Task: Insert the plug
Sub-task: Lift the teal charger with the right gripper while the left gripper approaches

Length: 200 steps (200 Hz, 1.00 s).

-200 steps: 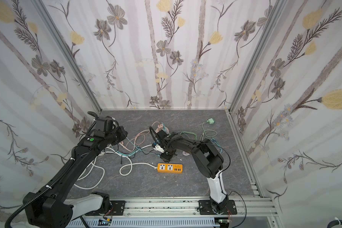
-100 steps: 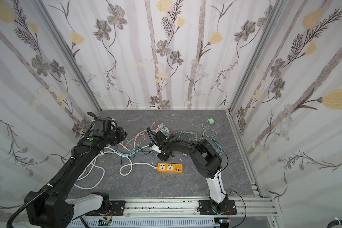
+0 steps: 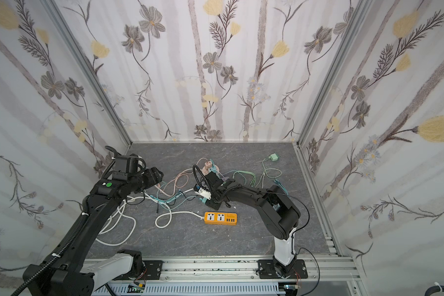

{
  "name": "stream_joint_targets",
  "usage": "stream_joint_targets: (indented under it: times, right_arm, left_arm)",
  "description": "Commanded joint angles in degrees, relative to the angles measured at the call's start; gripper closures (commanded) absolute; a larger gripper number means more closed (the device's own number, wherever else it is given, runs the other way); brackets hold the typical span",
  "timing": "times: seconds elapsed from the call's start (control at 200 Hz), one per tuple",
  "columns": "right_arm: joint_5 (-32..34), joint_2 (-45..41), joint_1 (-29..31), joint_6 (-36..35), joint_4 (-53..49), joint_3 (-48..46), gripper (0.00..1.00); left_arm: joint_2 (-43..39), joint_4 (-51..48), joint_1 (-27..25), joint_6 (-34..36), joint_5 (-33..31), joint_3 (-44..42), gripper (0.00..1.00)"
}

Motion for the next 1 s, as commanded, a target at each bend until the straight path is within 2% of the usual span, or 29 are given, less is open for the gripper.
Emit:
stream_joint_targets:
  times: [0.0, 0.045, 0.11, 0.25, 0.365, 0.485, 0.62, 0.829, 0.914, 0.994]
  right_arm:
    - [-1.17, -2.76, 0.28, -3.42, 8.56, -2.33, 0.64]
    - [-1.61, -4.14, 0.36, -3.87, 11.14, -3.81, 0.64]
    - [-2.56, -6.00, 0.46, -4.49, 14.77, -6.04, 0.65]
    - [-2.75, -8.93, 1.11, -6.72, 20.10, -9.50, 0.64]
    - [-2.78, -12.15, 1.80, -7.33, 23.84, -12.16, 0.64]
    - [-2.74, -15.08, 2.62, -8.30, 26.22, -14.19, 0.64]
    - [-2.72, -17.66, 3.81, -9.25, 28.48, -15.59, 0.63]
    - [-3.75, -19.86, 4.83, -8.92, 30.87, -17.53, 0.63]
    - [-4.14, -20.20, 5.00, -8.73, 31.20, -17.44, 0.63]
    - [-3.97, -20.30, 5.12, -8.22, 31.87, -17.52, 0.63]
  left_arm:
    - [-0.13, -11.76, -0.04, 3.09, -6.98, 2.13, 0.20]
    - [-0.32, -13.40, -0.22, 3.33, -7.06, 2.32, 0.18]
    - [-1.34, -11.74, -0.31, 4.39, -1.84, 0.81, 0.16]
    - [-0.67, -1.47, -1.11, 5.25, 20.05, -4.39, 0.17]
    - [4.17, 2.76, -3.81, 5.74, 29.23, -4.76, 0.19]
    - [7.62, 5.25, -7.32, 6.89, 29.93, -3.85, 0.19]
    - [11.21, 6.33, -8.21, 7.80, 30.15, -2.77, 0.19]
    - [15.08, 5.77, -11.82, 13.21, 32.37, -0.30, 0.20]
    - [16.34, 6.32, -12.93, 14.20, 34.99, 0.24, 0.24]
    - [16.51, 8.60, -13.18, 13.78, 37.82, -0.34, 0.31]
